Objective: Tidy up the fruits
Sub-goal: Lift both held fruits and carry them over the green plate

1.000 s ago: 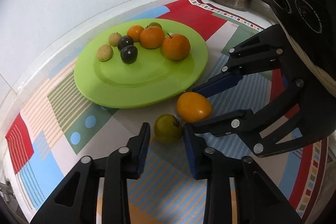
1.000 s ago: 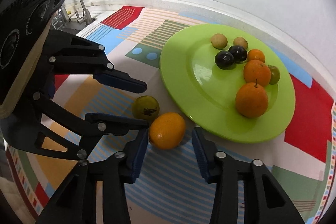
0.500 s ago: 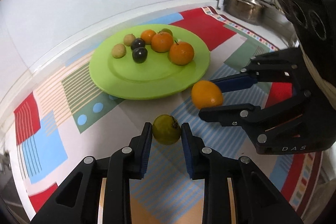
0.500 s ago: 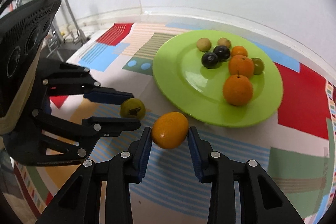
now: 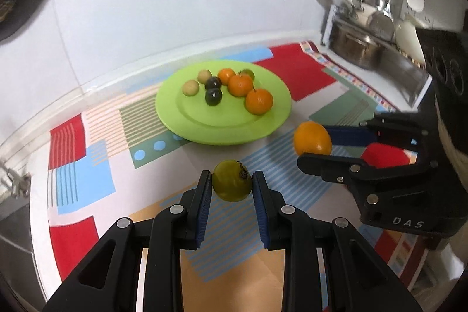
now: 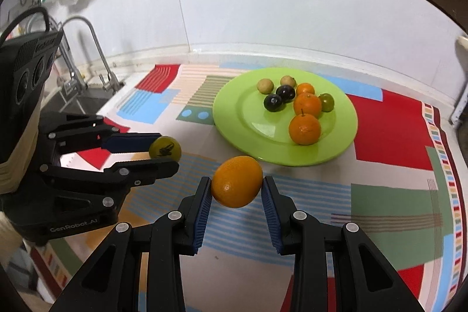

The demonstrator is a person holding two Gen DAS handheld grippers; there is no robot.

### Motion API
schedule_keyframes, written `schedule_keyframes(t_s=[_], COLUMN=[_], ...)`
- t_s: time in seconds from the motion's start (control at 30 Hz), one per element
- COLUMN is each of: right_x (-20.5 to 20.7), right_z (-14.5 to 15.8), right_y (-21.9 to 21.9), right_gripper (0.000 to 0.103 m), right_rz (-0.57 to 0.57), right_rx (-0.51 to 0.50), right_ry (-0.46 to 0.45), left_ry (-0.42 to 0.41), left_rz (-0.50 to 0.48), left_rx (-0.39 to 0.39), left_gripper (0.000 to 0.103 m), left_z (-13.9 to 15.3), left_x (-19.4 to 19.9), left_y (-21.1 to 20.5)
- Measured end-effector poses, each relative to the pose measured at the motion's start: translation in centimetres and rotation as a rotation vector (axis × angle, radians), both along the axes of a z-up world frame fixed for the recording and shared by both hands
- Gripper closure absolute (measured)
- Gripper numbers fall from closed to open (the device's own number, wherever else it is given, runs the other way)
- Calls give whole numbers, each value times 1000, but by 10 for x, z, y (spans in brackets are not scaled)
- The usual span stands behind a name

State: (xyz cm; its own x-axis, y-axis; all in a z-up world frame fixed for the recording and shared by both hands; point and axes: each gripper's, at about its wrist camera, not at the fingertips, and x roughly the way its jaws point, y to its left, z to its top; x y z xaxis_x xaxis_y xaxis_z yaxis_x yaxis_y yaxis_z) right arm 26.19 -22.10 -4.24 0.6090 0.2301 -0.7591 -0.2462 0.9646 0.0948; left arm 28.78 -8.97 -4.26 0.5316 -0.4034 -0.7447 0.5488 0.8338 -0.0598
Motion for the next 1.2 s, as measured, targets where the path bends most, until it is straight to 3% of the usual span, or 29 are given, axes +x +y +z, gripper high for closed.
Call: schedule_keyframes(t_s=[0.6,0.9,1.2], right_x=[-20,-9,16], right_z=[37,57,63], right_y=[-27,-38,-48], right_gripper=[67,67,67], right_rz=[-138,-166,-179], right_rx=[28,0,-6], right_ry=[-79,-136,-151], left_ry=[-86,-143,-146], left_rz=[134,151,160], left_rx=[-38,-42,-39], left_gripper=[75,75,75], left_z=[36,55,61], left_x=[-15,-3,21], left_y=[0,-9,-17])
